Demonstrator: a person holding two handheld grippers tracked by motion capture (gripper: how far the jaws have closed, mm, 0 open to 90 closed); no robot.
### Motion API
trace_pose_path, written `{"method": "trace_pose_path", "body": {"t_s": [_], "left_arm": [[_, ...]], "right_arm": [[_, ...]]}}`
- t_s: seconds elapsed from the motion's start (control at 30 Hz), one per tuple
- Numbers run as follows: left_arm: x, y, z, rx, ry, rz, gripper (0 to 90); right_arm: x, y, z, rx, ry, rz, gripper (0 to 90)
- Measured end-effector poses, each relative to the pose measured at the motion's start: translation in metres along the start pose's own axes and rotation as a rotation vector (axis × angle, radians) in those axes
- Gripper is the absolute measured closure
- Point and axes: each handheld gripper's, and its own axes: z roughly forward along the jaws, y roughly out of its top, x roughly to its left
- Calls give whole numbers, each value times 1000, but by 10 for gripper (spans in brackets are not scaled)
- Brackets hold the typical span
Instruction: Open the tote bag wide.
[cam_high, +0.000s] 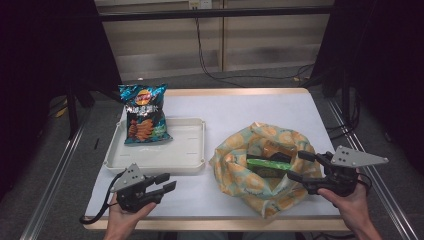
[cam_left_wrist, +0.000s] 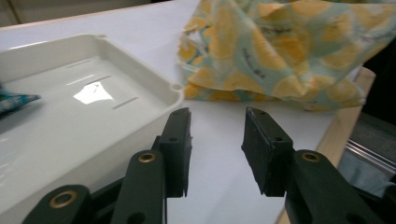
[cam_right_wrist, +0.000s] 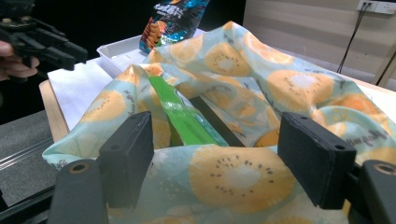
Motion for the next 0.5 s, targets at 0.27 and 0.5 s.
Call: {"method": "trace_pose_path", "body": {"t_s": [0.27,0.5], "left_arm": [[-16,8,30,5,-57,24,583],[-21,28,59,-28,-110,36,582]], "right_arm": [[1,-9,2,17,2,3,232],[1,-14,6,42,6,0,281]]}}
